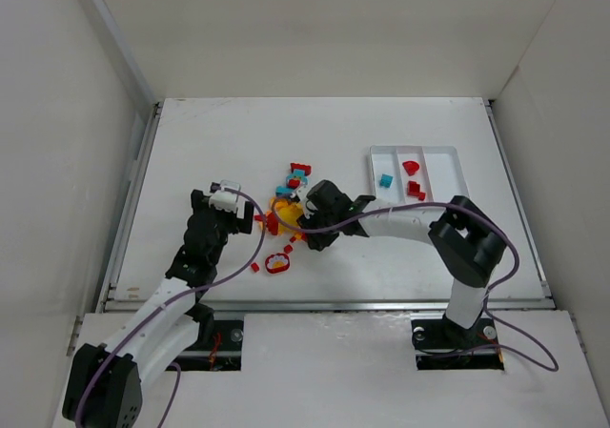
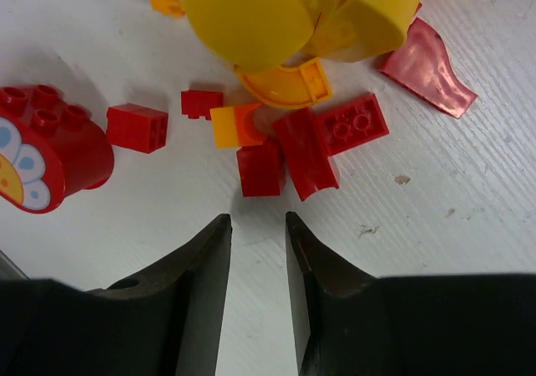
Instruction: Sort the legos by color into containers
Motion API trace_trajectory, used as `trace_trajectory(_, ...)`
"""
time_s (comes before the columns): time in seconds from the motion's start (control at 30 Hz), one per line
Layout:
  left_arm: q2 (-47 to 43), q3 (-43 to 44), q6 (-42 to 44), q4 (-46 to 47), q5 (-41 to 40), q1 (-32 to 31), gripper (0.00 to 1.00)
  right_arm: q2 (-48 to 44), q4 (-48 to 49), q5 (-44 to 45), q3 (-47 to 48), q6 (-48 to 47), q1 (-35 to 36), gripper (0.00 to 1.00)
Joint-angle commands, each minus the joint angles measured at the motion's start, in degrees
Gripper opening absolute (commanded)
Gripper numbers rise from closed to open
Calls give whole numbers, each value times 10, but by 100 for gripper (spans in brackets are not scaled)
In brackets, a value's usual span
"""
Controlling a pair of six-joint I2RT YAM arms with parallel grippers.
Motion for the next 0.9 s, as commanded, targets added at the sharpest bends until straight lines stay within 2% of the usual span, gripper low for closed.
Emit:
trace_trajectory(0.0, -3, 9, 8, 17, -5, 4, 95, 18, 40, -6, 5, 8, 2, 38)
trace_trajectory(0.2, -19, 14, 13, 11, 1, 16, 95, 71, 32, 2, 71, 8, 2, 42)
trace_trajectory(0.47, -29, 9, 13, 17, 1, 22, 95, 90, 0, 22, 95, 2, 2, 44)
trace_trajectory(0.87, -23, 9, 13, 17, 1, 22, 95, 43, -6, 34, 43, -10, 2, 44)
